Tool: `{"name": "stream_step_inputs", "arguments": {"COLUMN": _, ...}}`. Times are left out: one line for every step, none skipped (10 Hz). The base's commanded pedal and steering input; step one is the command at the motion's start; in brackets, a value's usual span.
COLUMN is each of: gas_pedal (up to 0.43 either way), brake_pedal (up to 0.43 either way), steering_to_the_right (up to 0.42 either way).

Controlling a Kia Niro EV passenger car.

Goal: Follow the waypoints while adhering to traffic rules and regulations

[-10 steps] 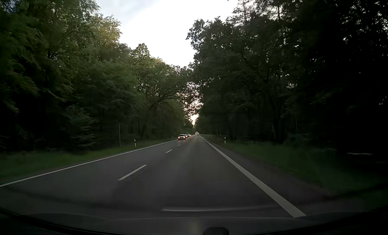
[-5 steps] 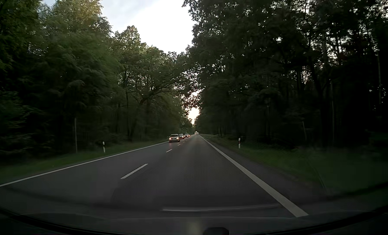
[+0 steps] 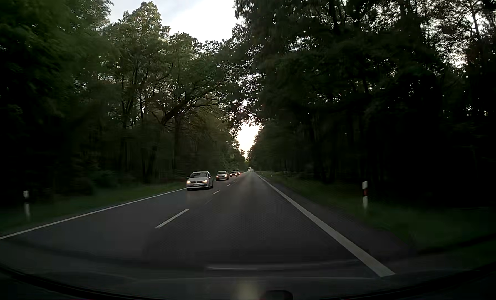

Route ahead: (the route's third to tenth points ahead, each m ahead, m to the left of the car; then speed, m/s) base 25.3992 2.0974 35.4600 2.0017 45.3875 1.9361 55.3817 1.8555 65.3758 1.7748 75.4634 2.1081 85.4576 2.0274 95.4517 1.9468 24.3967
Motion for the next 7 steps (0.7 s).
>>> {"name": "stream_step_inputs", "arguments": {"gas_pedal": 0.268, "brake_pedal": 0.0, "steering_to_the_right": 0.0}}
{"name": "stream_step_inputs", "arguments": {"gas_pedal": 0.268, "brake_pedal": 0.0, "steering_to_the_right": 0.0}}
{"name": "stream_step_inputs", "arguments": {"gas_pedal": 0.268, "brake_pedal": 0.0, "steering_to_the_right": 0.0}}
{"name": "stream_step_inputs", "arguments": {"gas_pedal": 0.268, "brake_pedal": 0.0, "steering_to_the_right": 0.0}}
{"name": "stream_step_inputs", "arguments": {"gas_pedal": 0.268, "brake_pedal": 0.0, "steering_to_the_right": 0.0}}
{"name": "stream_step_inputs", "arguments": {"gas_pedal": 0.268, "brake_pedal": 0.0, "steering_to_the_right": 0.0}}
{"name": "stream_step_inputs", "arguments": {"gas_pedal": 0.268, "brake_pedal": 0.0, "steering_to_the_right": 0.0}}
